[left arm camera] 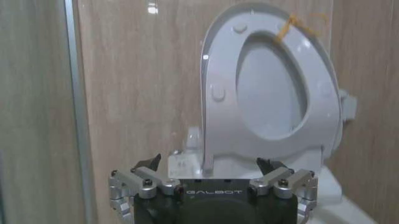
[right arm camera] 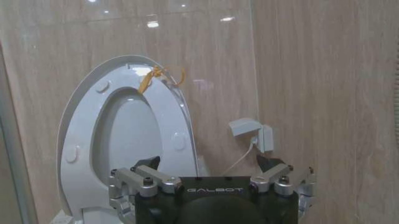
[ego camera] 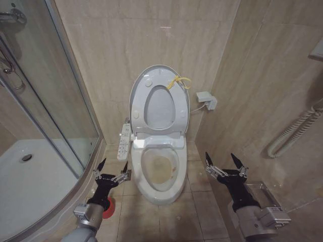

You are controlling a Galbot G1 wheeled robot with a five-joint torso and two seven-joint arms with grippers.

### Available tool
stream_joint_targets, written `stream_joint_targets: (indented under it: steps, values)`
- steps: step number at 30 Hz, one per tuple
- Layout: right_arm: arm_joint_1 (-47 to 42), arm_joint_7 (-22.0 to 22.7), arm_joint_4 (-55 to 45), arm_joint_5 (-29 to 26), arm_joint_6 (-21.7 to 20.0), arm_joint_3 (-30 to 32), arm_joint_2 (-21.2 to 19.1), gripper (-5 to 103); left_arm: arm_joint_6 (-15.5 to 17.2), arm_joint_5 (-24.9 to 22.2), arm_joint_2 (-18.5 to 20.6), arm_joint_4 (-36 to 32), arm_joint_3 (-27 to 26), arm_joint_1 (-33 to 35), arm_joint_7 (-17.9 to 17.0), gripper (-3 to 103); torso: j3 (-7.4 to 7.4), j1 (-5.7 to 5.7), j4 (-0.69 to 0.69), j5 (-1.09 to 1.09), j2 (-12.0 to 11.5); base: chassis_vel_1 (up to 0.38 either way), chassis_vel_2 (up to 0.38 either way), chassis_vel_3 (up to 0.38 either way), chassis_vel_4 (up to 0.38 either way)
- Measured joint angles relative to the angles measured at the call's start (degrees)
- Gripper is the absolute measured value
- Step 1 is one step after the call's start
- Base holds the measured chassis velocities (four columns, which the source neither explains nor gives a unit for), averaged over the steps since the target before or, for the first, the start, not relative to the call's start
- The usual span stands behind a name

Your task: Open the toilet lid, clean the toilet bowl with a toilet brush, close the toilet lid, and flush.

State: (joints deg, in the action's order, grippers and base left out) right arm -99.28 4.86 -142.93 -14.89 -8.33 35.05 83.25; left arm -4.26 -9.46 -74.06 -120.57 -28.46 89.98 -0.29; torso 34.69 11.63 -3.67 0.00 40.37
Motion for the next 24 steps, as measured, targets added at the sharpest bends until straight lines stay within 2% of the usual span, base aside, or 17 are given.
stream_joint_targets:
  steps: [2,4,7,9,10,14,15,18,19,23,24]
  values:
    - [0.0,0.0,0.0,0.0,0.0,0.0,0.0,100,-0.5,0.5,-0.1,0.8,0.0,0.5,0.0,100,0.0,0.0,0.0,0.0,0.0,0.0,0.0,0.0,0.0]
    - [0.0,0.0,0.0,0.0,0.0,0.0,0.0,100,-3.2,2.6,-0.6,3.1,-0.1,1.3,0.9,100,0.0,0.0,-0.01,0.0,0.0,0.0,0.0,0.0,0.0]
    - [0.0,0.0,0.0,0.0,0.0,0.0,0.0,100,-4.9,4.6,-1.2,4.9,0.5,1.9,0.8,100,0.0,0.0,0.01,0.01,0.0,0.0,0.0,0.0,0.0]
    - [0.0,0.0,0.0,0.0,0.0,0.0,0.0,100,-7.9,6.6,-2.0,7.9,1.1,1.9,-0.3,98,0.0,0.0,-0.01,0.0,0.0,0.0,0.0,0.0,0.0]
    - [0.0,0.0,0.0,0.0,0.0,0.0,0.0,100,-7.9,6.6,-2.0,7.9,1.1,1.9,-0.3,98,0.0,0.0,-0.01,0.0,0.0,0.0,0.0,0.0,0.0]
    - [0.0,0.0,0.0,0.0,0.0,0.0,0.0,100,-13.4,11.8,-3.9,15.0,1.4,3.6,-1.8,98,0.0,0.0,0.0,0.0,0.0,0.0,0.0,0.0,0.0]
    - [0.0,0.0,0.0,0.0,0.0,0.0,0.0,100,-13.4,11.8,-3.9,15.0,1.4,3.6,-1.8,98,0.0,0.0,0.0,0.0,0.0,0.0,0.0,0.0,0.0]
    - [0.0,0.0,0.0,0.0,0.0,0.0,0.0,100,-17.8,12.3,-5.2,19.5,1.1,4.5,-1.8,100,0.0,-0.01,0.0,0.0,0.0,0.0,0.0,0.0,0.0]
    - [0.0,0.0,0.0,0.0,0.0,0.0,0.0,100,-17.8,12.3,-5.2,19.5,1.1,4.5,-1.8,100,0.0,-0.01,0.0,0.0,0.0,0.0,0.0,0.0,0.0]
    - [0.0,0.0,0.0,0.0,0.0,0.0,0.0,100,-21.9,10.8,-6.4,27.3,0.6,4.0,-1.8,98,0.0,-0.01,0.0,0.0,0.0,0.0,0.0,0.0,0.0]
    - [0.0,0.0,0.0,0.0,0.0,0.0,0.0,100,-21.9,10.8,-6.4,27.3,0.6,4.0,-1.8,98,0.0,-0.01,0.0,0.0,0.0,0.0,0.0,0.0,0.0]
